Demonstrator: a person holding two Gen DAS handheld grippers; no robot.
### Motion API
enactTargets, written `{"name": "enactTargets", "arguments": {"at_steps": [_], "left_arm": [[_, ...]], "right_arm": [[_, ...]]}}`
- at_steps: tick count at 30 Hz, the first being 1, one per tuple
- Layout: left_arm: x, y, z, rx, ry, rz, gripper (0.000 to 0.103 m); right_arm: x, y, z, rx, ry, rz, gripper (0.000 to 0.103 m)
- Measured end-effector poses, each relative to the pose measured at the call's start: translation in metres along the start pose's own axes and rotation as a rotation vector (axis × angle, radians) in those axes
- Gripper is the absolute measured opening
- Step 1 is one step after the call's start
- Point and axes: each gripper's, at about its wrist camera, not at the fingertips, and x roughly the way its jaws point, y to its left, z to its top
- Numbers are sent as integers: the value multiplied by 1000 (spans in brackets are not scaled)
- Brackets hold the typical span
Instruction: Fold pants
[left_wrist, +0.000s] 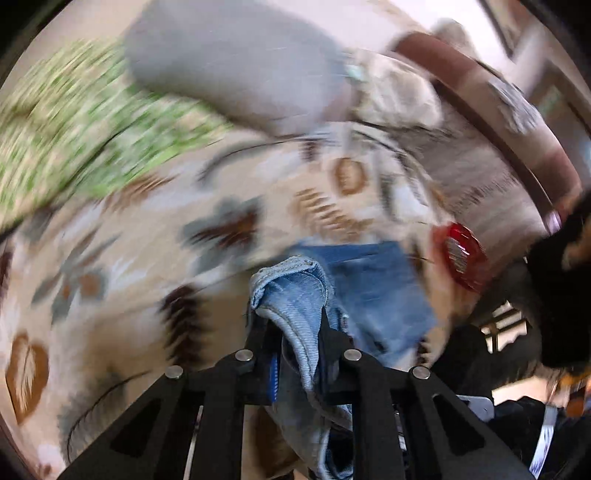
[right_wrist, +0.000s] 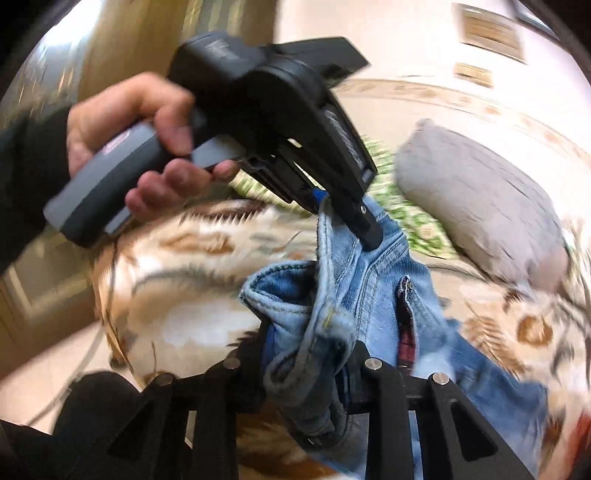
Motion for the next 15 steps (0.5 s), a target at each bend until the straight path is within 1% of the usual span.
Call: {"name": "enactTargets", "arguments": {"at_steps": [2, 3, 5, 6, 8, 10, 11, 12, 13, 14, 15], "left_arm": [[24, -46, 21, 74, 26, -12, 16], [40, -67, 30, 105, 45, -18, 16], [82, -100, 48, 130, 104, -34, 16], [114, -119, 57, 141, 147, -31, 16], [165, -141, 65, 147, 219, -19, 16], [226, -157, 67, 129, 307, 21, 20], [251, -161, 66, 122, 352, 49, 26], [276, -163, 63, 109, 389, 75, 29], [281, -166, 63, 111, 382, 89, 30], [280, -171, 65, 108, 379, 90, 42], [274, -174, 67, 90, 388, 54, 62]], "right_arm": [[-29, -30, -8, 96, -29, -27, 30], [-44, -45, -16, 151, -39, -53, 30], [-69, -86, -38, 301, -55, -110, 30], [-73, -101, -48, 349, -46, -133, 30], [-79, -140, -73, 440, -9, -200, 30], [-76, -178, -104, 565, 63, -242, 31], [-72, -194, -121, 623, 104, -266, 44], [-67, -205, -133, 655, 154, -285, 62], [-65, -215, -145, 677, 188, -282, 63], [-69, -220, -150, 668, 168, -255, 63], [-71, -220, -149, 641, 164, -252, 67]]}}
